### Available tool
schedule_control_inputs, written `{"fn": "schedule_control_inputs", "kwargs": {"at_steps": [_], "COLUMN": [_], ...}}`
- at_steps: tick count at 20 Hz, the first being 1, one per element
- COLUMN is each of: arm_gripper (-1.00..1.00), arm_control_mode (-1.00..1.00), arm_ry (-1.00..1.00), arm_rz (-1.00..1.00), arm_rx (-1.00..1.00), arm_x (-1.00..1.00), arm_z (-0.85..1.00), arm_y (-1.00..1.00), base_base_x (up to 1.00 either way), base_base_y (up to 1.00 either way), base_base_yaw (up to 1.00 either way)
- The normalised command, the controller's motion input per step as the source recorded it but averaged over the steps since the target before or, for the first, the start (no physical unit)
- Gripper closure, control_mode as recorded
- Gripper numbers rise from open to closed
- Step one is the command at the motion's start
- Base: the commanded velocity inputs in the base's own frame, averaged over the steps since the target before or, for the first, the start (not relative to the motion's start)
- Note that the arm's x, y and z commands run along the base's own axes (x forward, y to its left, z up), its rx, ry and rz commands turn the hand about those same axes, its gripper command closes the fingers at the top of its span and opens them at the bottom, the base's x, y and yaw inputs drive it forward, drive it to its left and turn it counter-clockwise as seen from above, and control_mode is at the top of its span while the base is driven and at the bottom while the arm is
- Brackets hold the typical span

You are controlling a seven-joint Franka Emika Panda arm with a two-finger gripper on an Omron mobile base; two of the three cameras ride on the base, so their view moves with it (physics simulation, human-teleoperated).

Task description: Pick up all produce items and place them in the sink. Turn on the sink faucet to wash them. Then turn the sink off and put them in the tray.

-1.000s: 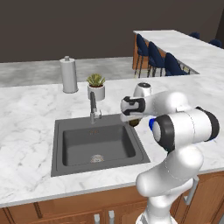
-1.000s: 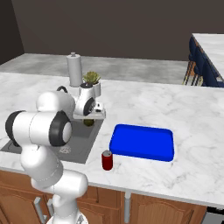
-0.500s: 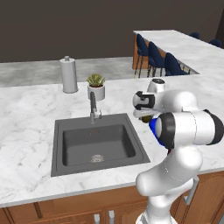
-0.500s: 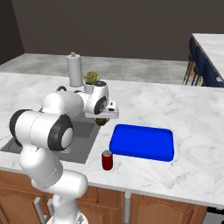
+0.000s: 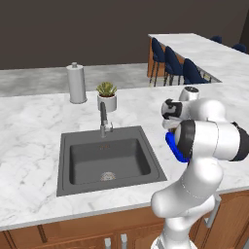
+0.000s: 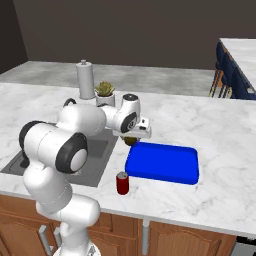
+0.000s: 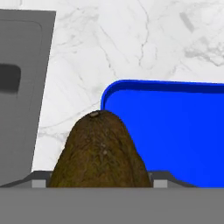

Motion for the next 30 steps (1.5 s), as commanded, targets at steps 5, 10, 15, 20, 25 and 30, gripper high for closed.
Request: {"fn": "schedule_control_inputs", "kwargs": {"at_steps": [5, 10, 15, 20, 25, 30], "arm_gripper": [1.00, 1.00, 1.00, 1.00, 1.00, 1.00], "arm_control_mode": [-1.00, -1.00, -1.00, -1.00, -1.00, -1.00], "arm_ry": [0.03, 0.08, 0.12, 0.12, 0.10, 0.08], "arm_rz": [-0.09, -0.07, -0.05, -0.03, 0.00, 0.00], "arm_rx": [0.00, 0.00, 0.00, 0.00, 0.00, 0.00], "arm_x": [-0.03, 0.00, 0.00, 0.03, 0.12, 0.10], "arm_z": [0.00, -0.07, -0.27, -0.33, -0.33, -0.31], "arm_y": [-0.56, -0.44, -0.38, -0.31, -0.22, -0.16], "base_base_x": [0.00, 0.00, 0.00, 0.00, 0.00, 0.00], "base_base_y": [0.00, 0.00, 0.00, 0.00, 0.00, 0.00], "base_base_yaw": [0.00, 0.00, 0.00, 0.00, 0.00, 0.00]}}
